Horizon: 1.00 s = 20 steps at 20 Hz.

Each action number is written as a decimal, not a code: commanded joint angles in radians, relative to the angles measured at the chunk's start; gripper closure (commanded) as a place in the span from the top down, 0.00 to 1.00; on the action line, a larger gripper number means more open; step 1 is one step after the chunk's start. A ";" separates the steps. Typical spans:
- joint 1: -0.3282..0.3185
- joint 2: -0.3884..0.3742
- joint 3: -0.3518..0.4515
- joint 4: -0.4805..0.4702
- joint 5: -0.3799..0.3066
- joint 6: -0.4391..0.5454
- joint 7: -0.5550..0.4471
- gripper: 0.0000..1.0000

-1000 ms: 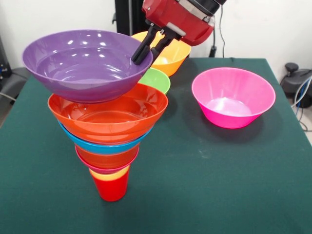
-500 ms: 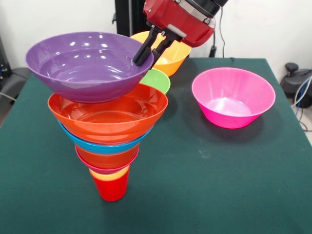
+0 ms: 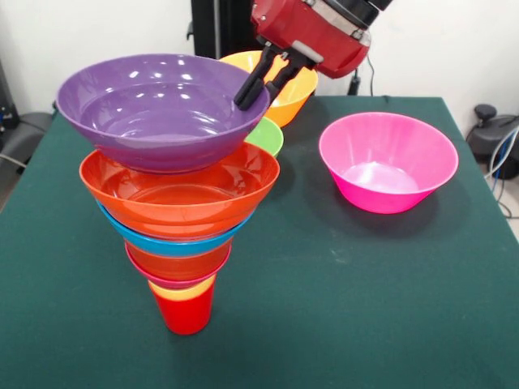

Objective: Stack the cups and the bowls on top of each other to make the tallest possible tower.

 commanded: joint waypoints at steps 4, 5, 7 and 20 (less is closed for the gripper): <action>0.027 0.012 0.072 0.055 0.010 -0.029 0.176 0.00; 0.027 0.010 0.071 0.056 0.010 -0.042 0.181 0.00; 0.028 0.006 0.068 0.059 0.008 -0.062 0.189 0.00; 0.035 0.024 0.045 0.019 -0.043 -0.080 0.131 0.00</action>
